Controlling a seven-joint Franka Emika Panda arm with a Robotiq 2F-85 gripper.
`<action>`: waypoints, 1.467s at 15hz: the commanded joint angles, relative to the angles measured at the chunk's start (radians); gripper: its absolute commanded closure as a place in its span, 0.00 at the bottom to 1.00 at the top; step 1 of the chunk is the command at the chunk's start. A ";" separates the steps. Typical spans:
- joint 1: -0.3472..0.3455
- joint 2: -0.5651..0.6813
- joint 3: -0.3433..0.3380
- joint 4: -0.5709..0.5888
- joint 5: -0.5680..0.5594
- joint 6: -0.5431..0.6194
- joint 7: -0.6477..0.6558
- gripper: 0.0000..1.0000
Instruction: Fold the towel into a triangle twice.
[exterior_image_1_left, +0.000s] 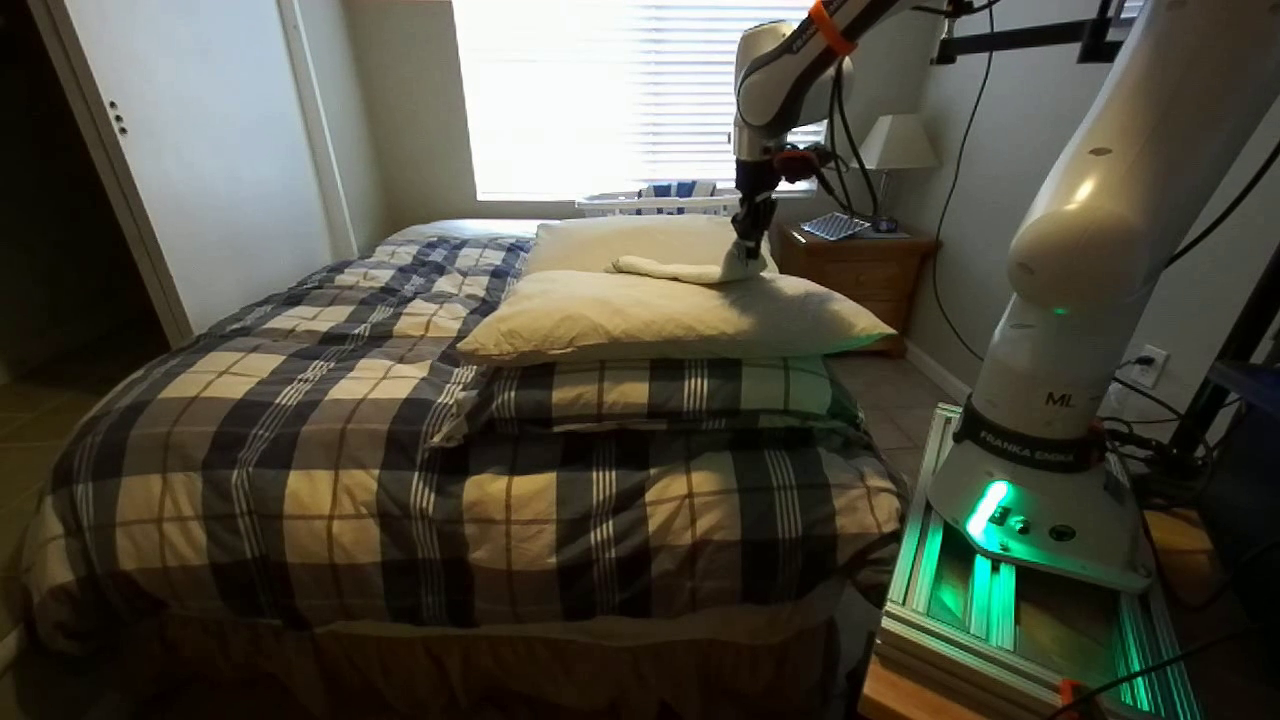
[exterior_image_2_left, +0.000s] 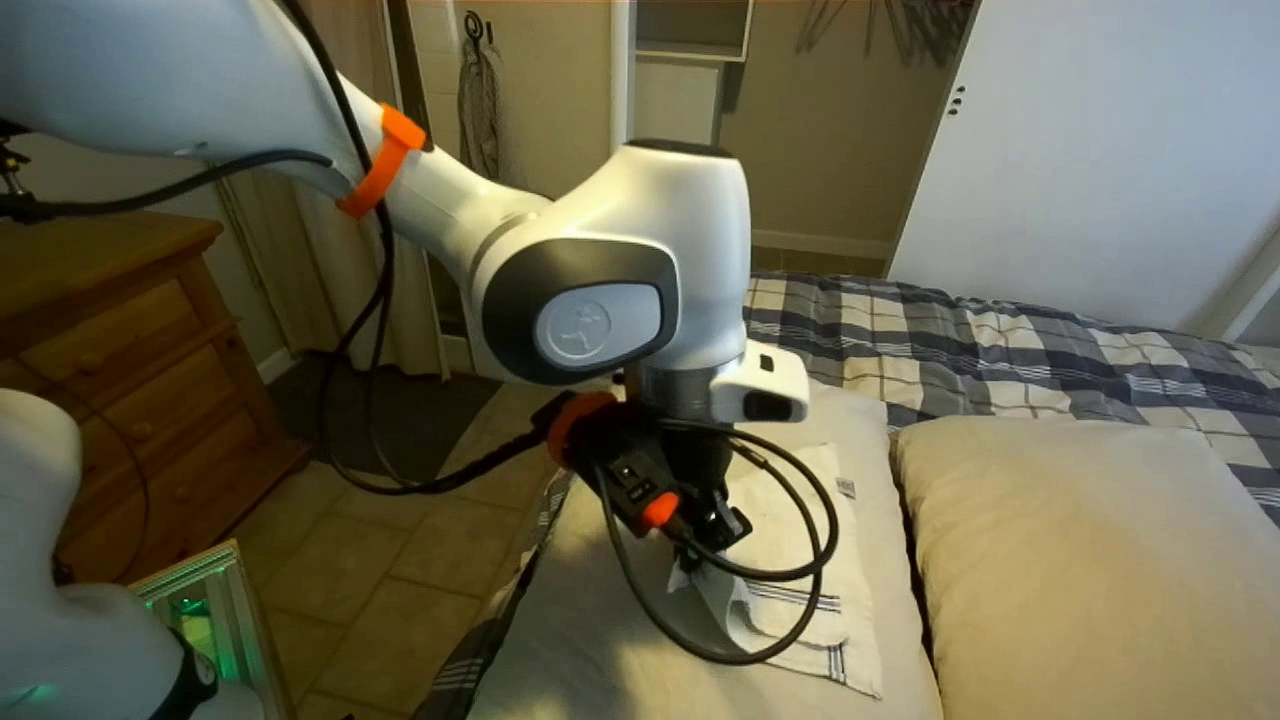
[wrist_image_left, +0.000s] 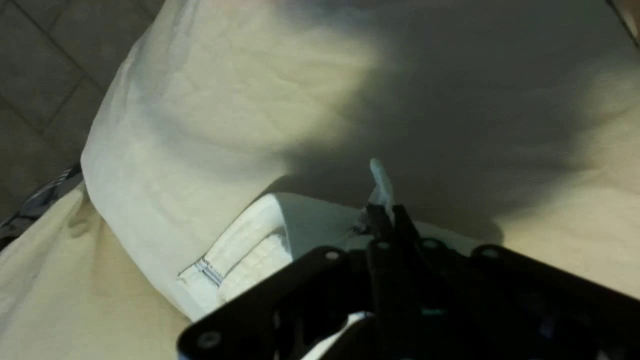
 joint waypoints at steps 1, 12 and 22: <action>-0.006 0.014 0.008 0.029 -0.031 0.081 0.039 0.99; 0.004 0.155 0.024 0.102 -0.066 0.384 0.086 0.99; 0.050 0.290 0.029 0.199 -0.057 0.490 0.092 0.70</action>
